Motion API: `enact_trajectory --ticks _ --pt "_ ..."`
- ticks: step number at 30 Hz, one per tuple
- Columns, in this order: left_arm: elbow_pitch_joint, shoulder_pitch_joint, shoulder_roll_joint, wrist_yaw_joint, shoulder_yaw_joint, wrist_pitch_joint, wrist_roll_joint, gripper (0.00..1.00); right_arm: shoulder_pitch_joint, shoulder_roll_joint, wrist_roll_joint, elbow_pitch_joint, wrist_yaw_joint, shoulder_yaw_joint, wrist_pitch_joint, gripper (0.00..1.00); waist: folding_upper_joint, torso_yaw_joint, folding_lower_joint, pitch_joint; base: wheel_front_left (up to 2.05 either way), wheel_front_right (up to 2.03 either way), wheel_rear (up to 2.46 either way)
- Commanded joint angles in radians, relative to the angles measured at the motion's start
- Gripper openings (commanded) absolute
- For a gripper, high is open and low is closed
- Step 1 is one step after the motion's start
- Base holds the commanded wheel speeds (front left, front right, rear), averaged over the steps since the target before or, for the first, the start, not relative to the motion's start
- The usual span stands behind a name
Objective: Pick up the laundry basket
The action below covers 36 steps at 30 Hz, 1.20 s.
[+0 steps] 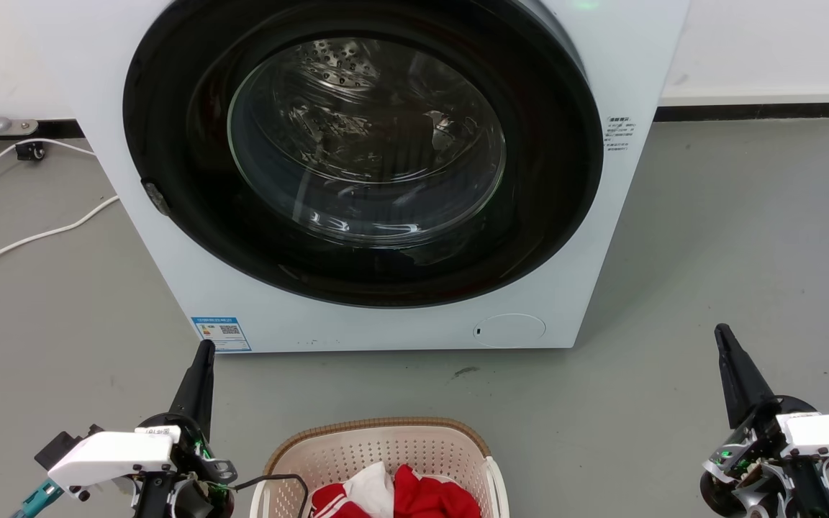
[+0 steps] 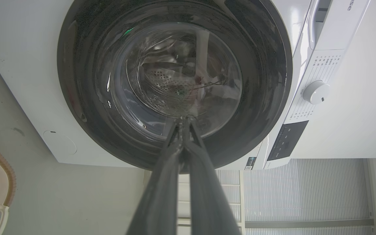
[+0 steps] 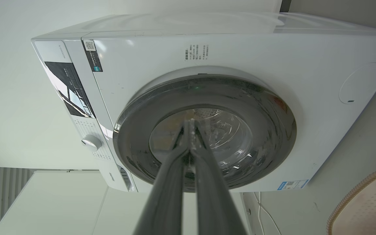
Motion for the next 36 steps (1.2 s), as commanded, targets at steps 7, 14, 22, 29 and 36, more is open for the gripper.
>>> enact_trajectory --ticks 7,14,22,29,36 --pt "-0.003 -0.009 -0.001 -0.003 0.003 0.002 0.004 0.0 -0.012 0.004 0.0 -0.001 0.0 -0.001 0.002 0.0 0.0 0.0 0.0 0.0 0.0 0.0 0.0" --pt "-0.003 -0.009 -0.001 -0.003 0.002 0.002 0.004 0.0 -0.012 0.004 0.0 -0.001 0.0 -0.001 0.002 0.0 0.0 0.0 0.0 0.0 0.0 0.0 0.0" --pt "0.001 0.005 -0.001 0.001 -0.017 -0.014 0.003 1.0 0.009 0.0 -0.003 -0.001 0.0 0.005 -0.009 1.0 0.0 0.0 0.0 0.0 0.0 0.0 0.0" --pt "-0.032 0.005 -0.001 0.001 -0.05 -0.051 0.031 1.0 0.023 -0.003 -0.024 -0.028 0.0 0.018 -0.043 1.0 0.0 0.001 0.0 0.0 0.0 0.0 0.0" --pt "-0.072 0.005 -0.001 0.0 -0.062 -0.083 0.13 1.0 0.03 -0.015 -0.085 -0.042 0.0 0.034 -0.081 1.0 0.0 0.003 0.0 -0.001 0.0 0.0 0.0"
